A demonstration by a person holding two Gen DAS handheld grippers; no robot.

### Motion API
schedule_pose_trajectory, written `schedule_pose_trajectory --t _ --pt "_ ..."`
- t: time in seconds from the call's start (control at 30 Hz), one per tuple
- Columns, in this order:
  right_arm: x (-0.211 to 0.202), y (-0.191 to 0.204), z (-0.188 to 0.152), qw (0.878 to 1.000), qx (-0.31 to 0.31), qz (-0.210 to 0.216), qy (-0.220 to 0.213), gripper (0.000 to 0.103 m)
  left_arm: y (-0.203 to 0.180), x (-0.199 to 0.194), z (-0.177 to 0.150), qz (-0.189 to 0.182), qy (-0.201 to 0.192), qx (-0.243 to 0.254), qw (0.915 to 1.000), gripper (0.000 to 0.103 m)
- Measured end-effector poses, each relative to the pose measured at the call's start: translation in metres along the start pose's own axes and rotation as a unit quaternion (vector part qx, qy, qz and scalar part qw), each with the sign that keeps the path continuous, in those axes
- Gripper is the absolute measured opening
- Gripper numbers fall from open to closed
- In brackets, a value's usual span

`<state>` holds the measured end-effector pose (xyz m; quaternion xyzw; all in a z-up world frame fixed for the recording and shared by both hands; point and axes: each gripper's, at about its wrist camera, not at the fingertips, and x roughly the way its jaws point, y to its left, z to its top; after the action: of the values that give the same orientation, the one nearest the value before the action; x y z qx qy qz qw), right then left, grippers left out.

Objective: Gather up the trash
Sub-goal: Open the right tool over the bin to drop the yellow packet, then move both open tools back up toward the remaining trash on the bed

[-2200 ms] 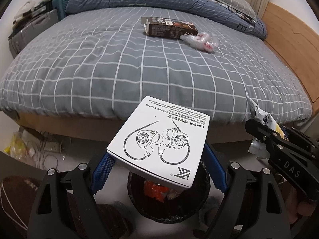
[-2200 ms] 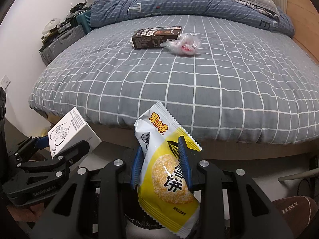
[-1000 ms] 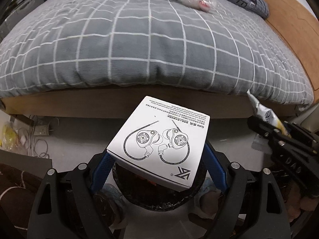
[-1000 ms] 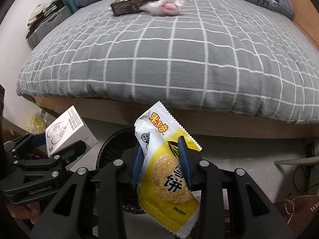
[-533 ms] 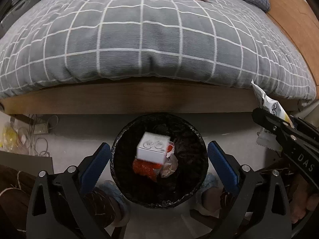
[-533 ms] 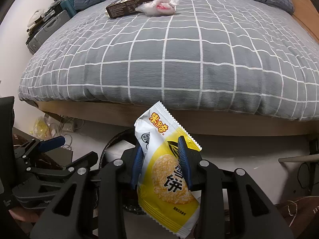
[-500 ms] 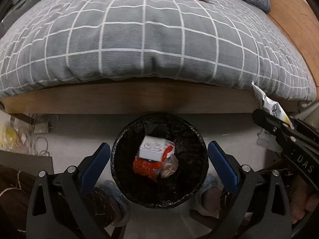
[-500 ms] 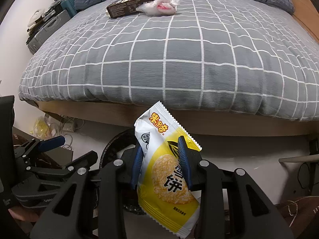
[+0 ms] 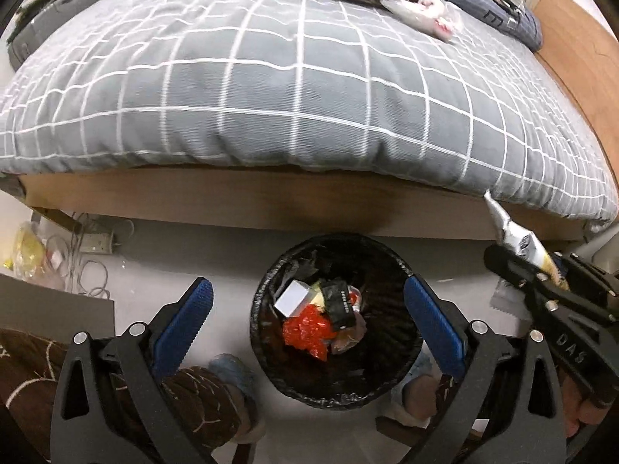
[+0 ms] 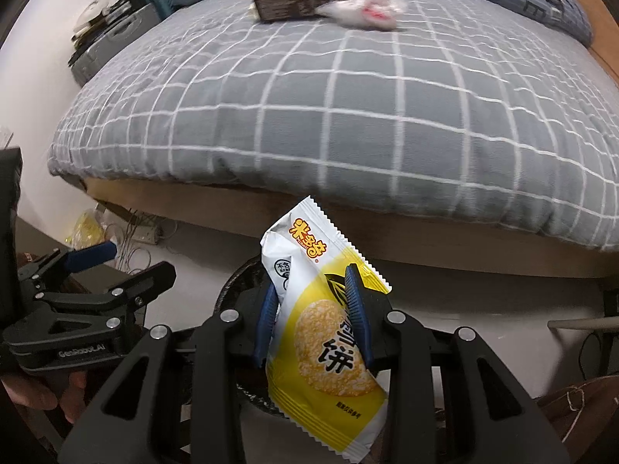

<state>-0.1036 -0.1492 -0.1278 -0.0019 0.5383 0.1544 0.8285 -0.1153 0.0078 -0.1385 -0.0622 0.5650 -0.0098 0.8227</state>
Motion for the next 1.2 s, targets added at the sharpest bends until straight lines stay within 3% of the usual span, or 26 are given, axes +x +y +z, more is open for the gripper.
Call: schedule_pose_trajectory --t 0.5,0.87,1.2 --pt "0.021 0.032 0.000 0.999 -0.025 -0.005 0.022 0.046 0.032 -0.011 -0.006 0.018 -0.008 -0.021 0.9996 0.097" --pt "0.020 0.032 0.000 1.000 -0.024 -0.005 0.013 0.064 0.034 -0.012 -0.007 0.020 -0.011 -0.021 0.9995 0.097" --pt "0.001 0.018 0.007 0.999 -0.001 -0.031 -0.025 0.090 0.033 -0.026 0.000 0.028 -0.040 -0.019 0.9986 0.097"
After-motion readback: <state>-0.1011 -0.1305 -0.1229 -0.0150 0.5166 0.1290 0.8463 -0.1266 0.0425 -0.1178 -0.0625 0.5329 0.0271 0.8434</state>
